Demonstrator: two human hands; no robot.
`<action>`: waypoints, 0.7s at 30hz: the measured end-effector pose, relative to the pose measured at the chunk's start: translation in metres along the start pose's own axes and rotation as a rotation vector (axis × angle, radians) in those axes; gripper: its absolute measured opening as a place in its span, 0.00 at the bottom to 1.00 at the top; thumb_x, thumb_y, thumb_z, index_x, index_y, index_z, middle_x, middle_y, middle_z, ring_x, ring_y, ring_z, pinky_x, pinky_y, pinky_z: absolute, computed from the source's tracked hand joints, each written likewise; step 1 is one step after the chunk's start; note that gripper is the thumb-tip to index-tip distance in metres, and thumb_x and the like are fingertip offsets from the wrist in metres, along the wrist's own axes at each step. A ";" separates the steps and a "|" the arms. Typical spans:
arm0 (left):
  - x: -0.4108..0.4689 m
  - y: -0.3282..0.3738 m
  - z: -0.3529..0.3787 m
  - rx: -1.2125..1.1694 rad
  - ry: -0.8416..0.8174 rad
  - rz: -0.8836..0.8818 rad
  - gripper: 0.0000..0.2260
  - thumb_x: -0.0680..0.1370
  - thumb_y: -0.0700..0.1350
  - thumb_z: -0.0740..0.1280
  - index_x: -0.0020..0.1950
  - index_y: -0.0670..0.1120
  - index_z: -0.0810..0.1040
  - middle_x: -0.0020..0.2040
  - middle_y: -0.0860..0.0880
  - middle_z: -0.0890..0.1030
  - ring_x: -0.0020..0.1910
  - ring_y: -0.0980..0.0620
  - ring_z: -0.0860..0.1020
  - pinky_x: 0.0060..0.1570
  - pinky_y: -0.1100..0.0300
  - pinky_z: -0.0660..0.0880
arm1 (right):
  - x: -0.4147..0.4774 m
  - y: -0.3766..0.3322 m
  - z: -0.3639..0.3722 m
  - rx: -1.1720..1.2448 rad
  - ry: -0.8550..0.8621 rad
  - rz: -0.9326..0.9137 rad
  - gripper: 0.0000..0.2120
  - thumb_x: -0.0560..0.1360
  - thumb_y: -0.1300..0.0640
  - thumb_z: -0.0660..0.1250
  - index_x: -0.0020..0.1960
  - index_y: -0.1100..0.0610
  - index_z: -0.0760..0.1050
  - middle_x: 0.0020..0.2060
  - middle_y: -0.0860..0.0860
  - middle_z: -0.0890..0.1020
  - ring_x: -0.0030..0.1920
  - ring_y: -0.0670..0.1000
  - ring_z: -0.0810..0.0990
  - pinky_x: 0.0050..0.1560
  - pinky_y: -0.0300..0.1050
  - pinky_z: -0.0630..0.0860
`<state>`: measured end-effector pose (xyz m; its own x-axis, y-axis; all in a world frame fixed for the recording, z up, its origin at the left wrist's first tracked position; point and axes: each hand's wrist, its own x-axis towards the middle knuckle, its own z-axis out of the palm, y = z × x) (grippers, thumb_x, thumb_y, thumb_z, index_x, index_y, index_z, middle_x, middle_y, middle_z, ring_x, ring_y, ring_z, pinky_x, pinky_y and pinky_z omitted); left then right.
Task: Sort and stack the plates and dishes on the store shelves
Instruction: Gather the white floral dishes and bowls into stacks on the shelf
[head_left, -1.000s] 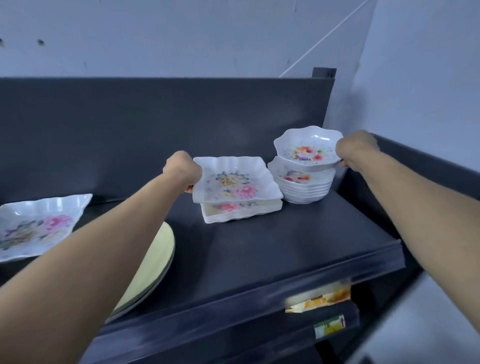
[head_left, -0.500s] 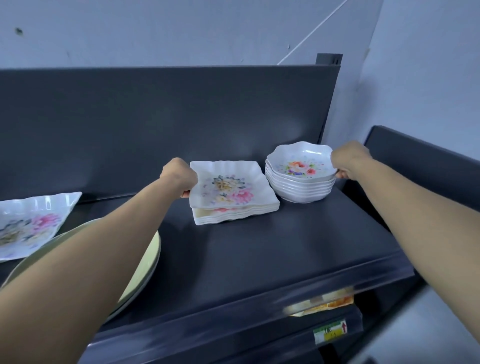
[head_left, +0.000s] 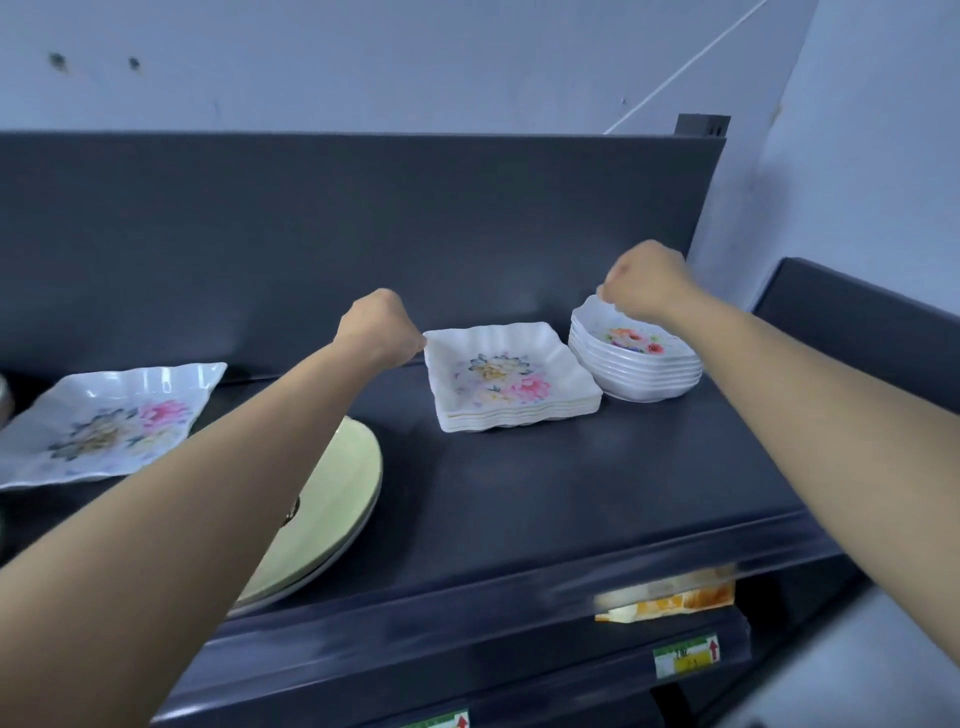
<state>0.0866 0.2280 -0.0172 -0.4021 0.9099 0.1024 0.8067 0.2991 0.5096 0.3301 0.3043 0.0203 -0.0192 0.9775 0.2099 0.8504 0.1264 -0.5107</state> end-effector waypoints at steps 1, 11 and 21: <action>-0.005 -0.006 -0.009 -0.011 0.023 0.010 0.05 0.73 0.39 0.66 0.40 0.42 0.70 0.35 0.46 0.72 0.35 0.45 0.68 0.31 0.60 0.65 | -0.004 -0.018 0.007 0.024 -0.040 -0.054 0.05 0.73 0.62 0.63 0.41 0.64 0.75 0.40 0.57 0.80 0.42 0.57 0.76 0.43 0.45 0.75; -0.071 -0.131 -0.121 0.039 0.155 -0.170 0.08 0.72 0.41 0.67 0.46 0.37 0.78 0.41 0.41 0.79 0.37 0.45 0.72 0.40 0.57 0.70 | -0.081 -0.208 0.095 0.067 -0.365 -0.458 0.04 0.75 0.59 0.64 0.43 0.59 0.73 0.38 0.56 0.77 0.38 0.52 0.71 0.43 0.46 0.75; -0.133 -0.265 -0.203 0.137 0.266 -0.440 0.06 0.75 0.44 0.68 0.48 0.42 0.79 0.47 0.43 0.79 0.44 0.45 0.74 0.46 0.57 0.73 | -0.135 -0.302 0.193 -0.024 -0.588 -0.422 0.11 0.74 0.64 0.62 0.34 0.61 0.67 0.34 0.59 0.76 0.27 0.54 0.72 0.31 0.42 0.73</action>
<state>-0.1612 -0.0308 0.0077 -0.7970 0.5907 0.1263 0.5790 0.6874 0.4384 -0.0251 0.1666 -0.0146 -0.6224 0.7761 -0.1013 0.7193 0.5161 -0.4650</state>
